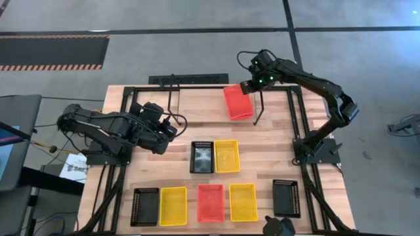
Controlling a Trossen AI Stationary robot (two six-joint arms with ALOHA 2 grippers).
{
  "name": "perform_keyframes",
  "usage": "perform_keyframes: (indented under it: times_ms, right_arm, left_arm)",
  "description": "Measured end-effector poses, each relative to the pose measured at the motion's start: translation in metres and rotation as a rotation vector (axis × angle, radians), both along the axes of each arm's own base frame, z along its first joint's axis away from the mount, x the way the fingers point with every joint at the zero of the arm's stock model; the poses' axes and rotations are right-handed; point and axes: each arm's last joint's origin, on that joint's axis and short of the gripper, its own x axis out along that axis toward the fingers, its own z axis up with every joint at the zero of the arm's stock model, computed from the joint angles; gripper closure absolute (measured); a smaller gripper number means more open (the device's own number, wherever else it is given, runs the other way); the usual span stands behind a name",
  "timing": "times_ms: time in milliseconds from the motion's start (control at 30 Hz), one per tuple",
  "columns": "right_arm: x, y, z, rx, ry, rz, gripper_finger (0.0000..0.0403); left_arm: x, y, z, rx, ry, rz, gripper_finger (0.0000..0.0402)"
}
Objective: Stack baskets on shelf by color
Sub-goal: Stack the top orange bin on top of the other orange bin on the shelf, then stack the orange bin on top of the other stacked orange bins on the shelf
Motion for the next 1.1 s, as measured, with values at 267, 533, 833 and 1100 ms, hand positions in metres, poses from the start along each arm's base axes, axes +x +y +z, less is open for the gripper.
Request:
perform_keyframes:
  times_ms: [267, 533, 833, 1100]
  right_arm:
    - [0.0, -0.001, 0.0, -0.011, 0.007, -0.008, 0.0336]
    - [0.003, -0.003, 0.003, -0.053, -0.023, -0.014, 0.0336]
    - [0.018, 0.008, 0.044, -0.143, -0.081, 0.082, 0.0336]
    - [0.032, 0.057, 0.099, -0.172, -0.066, 0.29, 0.0336]
  left_arm:
    - [0.0, 0.0, 0.0, -0.001, 0.0, 0.001, 0.0217]
    - [0.0, 0.0, 0.0, -0.001, -0.001, 0.001, 0.0217]
    - [0.0, 0.0, 0.0, -0.002, -0.003, 0.003, 0.0217]
    - [0.0, 0.0, -0.001, -0.038, -0.009, 0.008, 0.0217]
